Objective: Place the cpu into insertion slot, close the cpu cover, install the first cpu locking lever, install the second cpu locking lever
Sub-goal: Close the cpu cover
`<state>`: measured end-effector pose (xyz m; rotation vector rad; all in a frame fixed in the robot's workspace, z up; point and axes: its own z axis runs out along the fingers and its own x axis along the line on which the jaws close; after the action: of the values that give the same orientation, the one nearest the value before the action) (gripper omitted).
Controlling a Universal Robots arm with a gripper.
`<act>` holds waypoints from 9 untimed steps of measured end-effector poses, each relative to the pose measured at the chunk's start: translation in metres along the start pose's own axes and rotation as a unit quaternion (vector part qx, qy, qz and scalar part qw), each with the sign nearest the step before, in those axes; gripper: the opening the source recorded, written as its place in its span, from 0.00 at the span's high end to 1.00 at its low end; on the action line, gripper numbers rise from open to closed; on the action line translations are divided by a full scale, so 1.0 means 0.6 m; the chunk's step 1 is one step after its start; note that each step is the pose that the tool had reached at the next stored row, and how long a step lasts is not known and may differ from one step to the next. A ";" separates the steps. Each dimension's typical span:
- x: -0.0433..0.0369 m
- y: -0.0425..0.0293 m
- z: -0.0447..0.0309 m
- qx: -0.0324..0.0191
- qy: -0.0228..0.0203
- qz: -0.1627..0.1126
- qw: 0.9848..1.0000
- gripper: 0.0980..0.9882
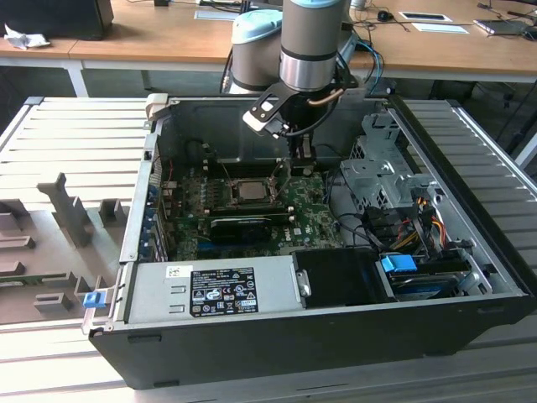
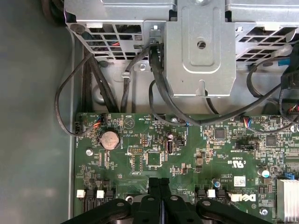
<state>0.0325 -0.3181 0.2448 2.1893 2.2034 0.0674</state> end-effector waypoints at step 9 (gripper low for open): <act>0.000 -0.006 0.000 0.000 0.000 0.000 1.000 0.99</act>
<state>0.0289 -0.3181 0.2448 2.1893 2.2033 0.0675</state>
